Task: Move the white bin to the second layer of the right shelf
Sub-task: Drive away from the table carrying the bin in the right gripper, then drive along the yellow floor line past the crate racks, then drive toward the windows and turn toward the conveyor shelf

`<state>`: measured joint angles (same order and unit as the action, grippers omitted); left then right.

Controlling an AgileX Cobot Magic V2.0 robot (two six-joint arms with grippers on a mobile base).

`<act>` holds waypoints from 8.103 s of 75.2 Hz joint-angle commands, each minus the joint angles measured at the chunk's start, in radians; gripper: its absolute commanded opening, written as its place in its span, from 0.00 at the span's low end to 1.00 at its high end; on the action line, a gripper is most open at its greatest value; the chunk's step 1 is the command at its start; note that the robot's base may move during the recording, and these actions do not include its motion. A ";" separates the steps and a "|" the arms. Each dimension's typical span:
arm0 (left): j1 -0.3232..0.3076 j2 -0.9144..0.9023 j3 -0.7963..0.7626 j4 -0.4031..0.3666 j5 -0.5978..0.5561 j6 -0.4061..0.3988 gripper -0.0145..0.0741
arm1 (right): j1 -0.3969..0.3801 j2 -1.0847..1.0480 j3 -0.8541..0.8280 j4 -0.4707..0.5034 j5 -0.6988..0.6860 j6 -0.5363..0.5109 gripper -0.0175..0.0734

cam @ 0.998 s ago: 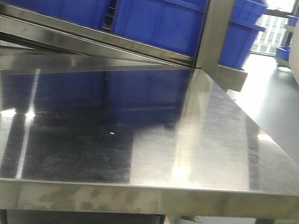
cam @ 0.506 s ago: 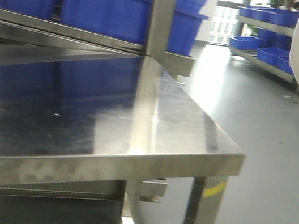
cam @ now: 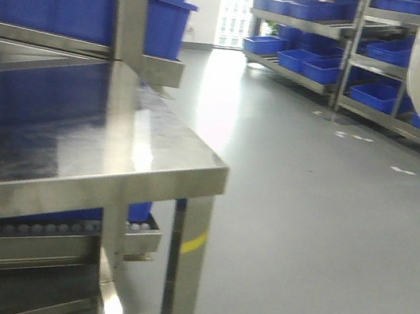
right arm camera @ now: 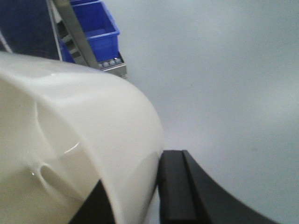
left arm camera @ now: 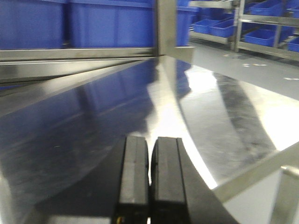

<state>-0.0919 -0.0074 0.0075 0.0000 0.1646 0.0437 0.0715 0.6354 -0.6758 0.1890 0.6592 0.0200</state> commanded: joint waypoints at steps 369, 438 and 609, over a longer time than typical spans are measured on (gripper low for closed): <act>-0.006 -0.014 0.037 0.000 -0.087 -0.005 0.26 | -0.005 -0.004 -0.030 0.015 -0.086 -0.003 0.25; -0.006 -0.014 0.037 0.000 -0.087 -0.005 0.26 | -0.005 -0.004 -0.030 0.015 -0.086 -0.003 0.25; -0.006 -0.014 0.037 0.000 -0.087 -0.005 0.26 | -0.005 -0.004 -0.029 0.015 -0.086 -0.003 0.25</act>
<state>-0.0919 -0.0074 0.0075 0.0000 0.1646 0.0437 0.0715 0.6354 -0.6758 0.1890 0.6592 0.0200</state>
